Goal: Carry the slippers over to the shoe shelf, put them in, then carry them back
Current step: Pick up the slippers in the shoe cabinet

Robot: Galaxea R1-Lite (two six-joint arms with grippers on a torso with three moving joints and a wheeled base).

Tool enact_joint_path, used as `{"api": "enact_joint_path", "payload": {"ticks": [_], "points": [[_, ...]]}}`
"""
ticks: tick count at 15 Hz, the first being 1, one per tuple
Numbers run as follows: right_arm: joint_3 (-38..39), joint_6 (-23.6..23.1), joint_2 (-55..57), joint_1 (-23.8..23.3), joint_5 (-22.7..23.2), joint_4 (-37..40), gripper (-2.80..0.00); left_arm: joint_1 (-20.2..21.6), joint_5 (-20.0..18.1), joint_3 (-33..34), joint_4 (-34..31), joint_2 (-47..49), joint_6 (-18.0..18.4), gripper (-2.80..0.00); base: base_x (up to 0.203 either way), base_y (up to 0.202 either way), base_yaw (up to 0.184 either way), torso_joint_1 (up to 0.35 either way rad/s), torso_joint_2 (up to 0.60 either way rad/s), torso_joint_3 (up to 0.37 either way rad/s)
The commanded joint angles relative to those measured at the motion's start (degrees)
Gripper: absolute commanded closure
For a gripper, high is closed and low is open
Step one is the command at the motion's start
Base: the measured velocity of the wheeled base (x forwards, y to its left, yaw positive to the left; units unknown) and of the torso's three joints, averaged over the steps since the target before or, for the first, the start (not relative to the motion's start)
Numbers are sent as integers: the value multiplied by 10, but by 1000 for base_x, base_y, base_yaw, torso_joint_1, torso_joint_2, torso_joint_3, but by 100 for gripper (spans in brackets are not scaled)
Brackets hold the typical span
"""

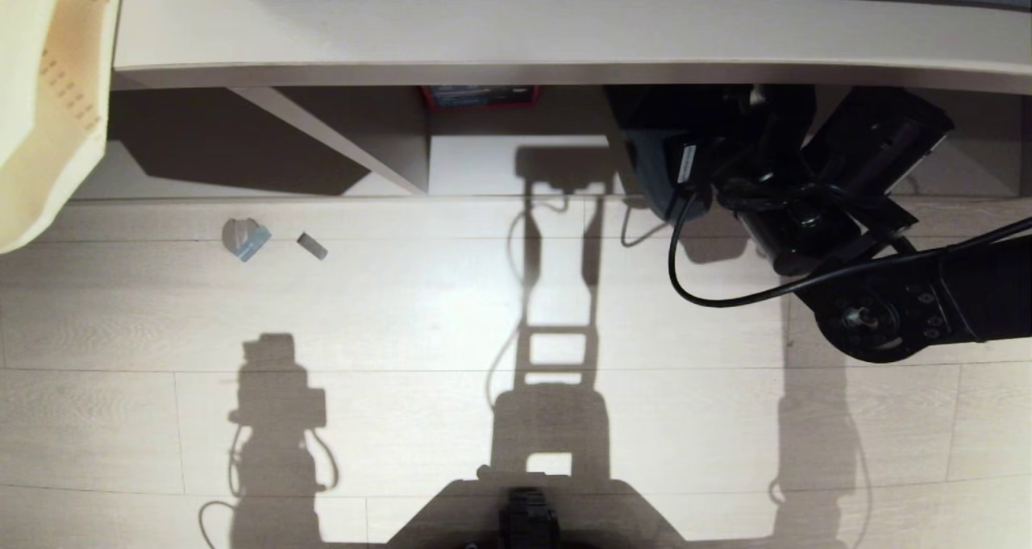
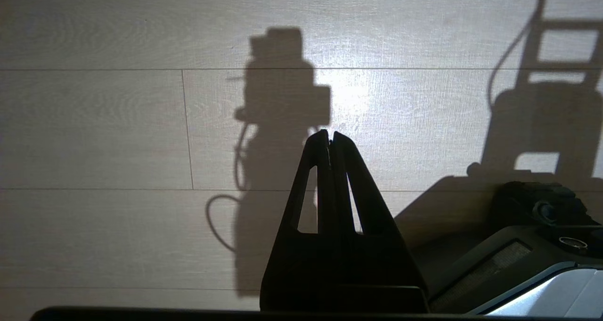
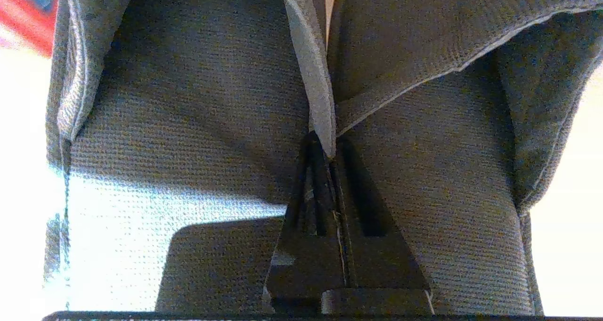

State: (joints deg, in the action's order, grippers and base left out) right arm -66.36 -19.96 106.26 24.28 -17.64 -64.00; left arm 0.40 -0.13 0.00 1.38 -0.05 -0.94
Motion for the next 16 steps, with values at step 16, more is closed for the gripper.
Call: {"api": "enact_joint_path", "payload": {"ticks": [16], "points": [[301,2,-198,81,10,-4,0,0,0,4,0,0,1,0,0,0,0,0,0,0]]}}
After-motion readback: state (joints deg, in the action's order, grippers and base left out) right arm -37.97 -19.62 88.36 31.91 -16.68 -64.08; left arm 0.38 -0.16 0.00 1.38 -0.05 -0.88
